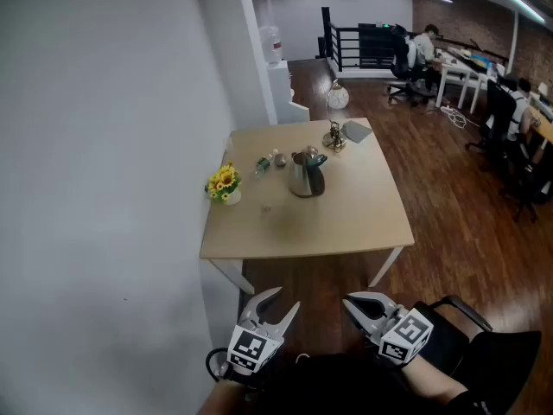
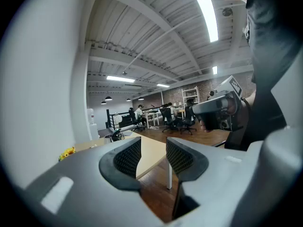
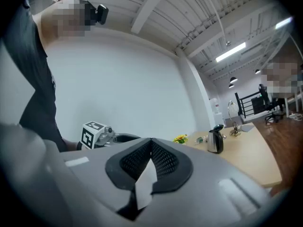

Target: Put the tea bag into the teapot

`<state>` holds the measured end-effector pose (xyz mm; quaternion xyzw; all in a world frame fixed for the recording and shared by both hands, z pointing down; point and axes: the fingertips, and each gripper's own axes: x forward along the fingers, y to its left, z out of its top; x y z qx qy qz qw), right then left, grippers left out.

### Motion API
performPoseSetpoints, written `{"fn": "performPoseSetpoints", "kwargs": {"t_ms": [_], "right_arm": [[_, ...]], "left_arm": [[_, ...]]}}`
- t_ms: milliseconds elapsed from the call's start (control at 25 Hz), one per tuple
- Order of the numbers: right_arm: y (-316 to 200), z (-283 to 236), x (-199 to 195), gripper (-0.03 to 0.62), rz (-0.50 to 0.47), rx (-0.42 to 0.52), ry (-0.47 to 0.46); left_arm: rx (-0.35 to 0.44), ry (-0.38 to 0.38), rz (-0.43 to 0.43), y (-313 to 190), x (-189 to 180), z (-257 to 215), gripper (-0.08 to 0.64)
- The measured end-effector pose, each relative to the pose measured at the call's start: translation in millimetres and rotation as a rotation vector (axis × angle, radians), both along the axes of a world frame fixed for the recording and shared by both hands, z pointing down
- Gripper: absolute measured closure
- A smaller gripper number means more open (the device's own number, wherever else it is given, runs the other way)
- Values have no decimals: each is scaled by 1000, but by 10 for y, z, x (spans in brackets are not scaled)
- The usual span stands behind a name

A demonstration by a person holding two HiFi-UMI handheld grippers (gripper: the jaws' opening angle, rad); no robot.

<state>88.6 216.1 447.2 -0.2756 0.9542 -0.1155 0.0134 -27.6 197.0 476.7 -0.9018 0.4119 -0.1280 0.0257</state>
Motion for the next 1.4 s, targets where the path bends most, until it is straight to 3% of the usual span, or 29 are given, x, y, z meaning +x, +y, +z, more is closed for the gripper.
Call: {"fn": "performPoseSetpoints", "kwargs": {"t_ms": [520,800,1040,1240,1400], "right_arm": [[-236,175,354,584,-33,-24,11],[-689,331,299,584,-32,-50,28],[-1403,435,108,584,-13,-56,58],[-2273,541,-119,584,27,-81,70],[-3012,591,-264,584,91,-133,90]], "left_arm": [[-28,-16,-60,-239,228,223,401],[-44,-14,-73,-705,128,347,400],[-71,-4,-50,-1417,-58,571,400],[-87,-27,6,-2281,-205,716,382],[-114,3,59,-2925,-330,690,382]]}}
